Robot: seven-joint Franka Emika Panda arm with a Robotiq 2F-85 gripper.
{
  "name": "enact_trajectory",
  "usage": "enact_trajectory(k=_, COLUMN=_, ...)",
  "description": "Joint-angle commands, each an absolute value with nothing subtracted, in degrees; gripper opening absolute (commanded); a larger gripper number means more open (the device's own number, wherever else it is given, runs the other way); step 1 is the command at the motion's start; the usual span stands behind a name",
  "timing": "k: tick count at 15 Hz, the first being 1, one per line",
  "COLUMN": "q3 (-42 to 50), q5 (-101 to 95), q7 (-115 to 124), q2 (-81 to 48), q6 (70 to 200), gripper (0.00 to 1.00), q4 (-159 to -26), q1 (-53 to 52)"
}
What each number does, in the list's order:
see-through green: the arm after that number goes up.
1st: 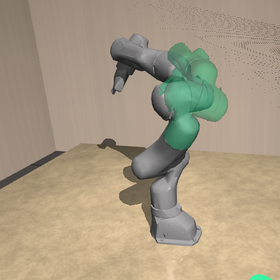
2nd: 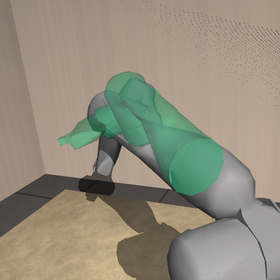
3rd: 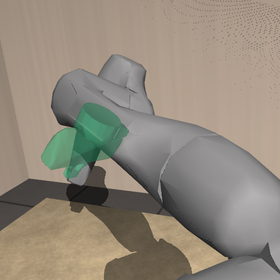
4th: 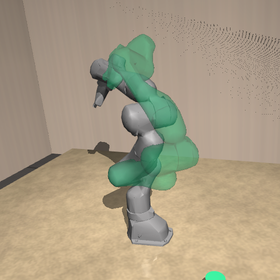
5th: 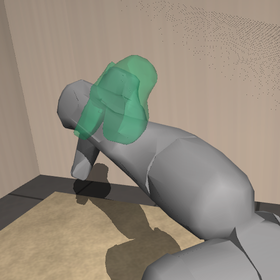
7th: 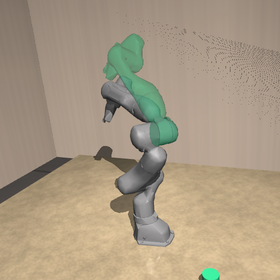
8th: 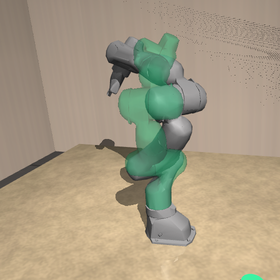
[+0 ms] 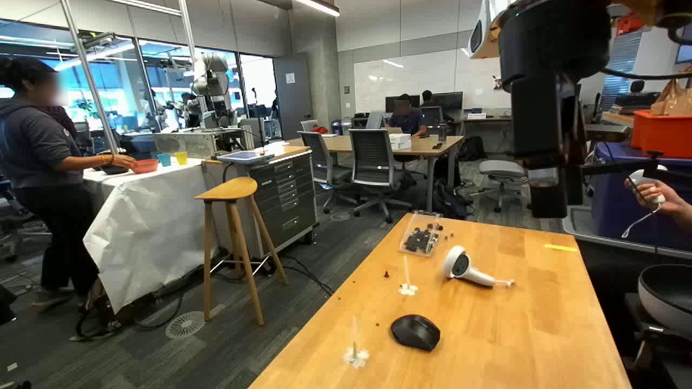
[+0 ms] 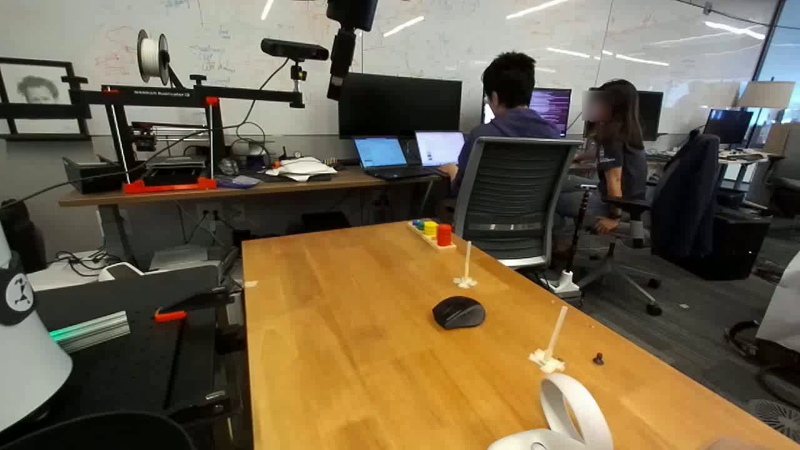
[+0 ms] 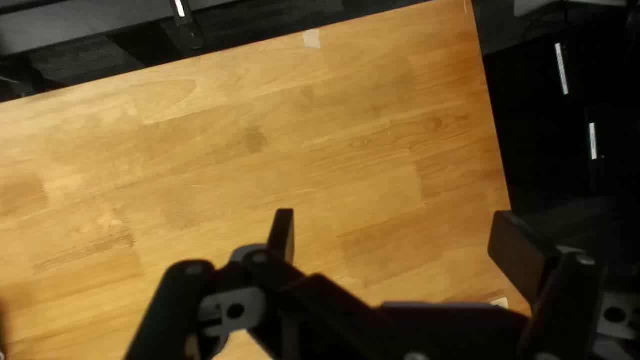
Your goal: Press on the mouse
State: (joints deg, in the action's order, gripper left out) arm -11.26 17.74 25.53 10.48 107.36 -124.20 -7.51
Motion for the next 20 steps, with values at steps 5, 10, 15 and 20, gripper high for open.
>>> enact_trajectory(k=5, q3=-11.1, q5=17.7, q7=25.6, q2=10.7, q6=107.3, gripper=1.00, q4=-123.8, q1=-7.7)
enact_trajectory(k=10, q3=-11.0, q5=14.1, q7=27.0, q2=7.2, q6=112.3, gripper=1.00, q4=-122.4, q1=-6.8)
enact_trajectory(k=15, q3=-8.2, q5=5.6, q7=28.8, q2=1.8, q6=119.3, gripper=1.00, q4=-119.9, q1=-4.2)
enact_trajectory(k=20, q3=-5.3, q5=-5.4, q7=31.4, q2=-1.6, q6=125.5, gripper=0.66, q4=-119.2, q1=-3.1)
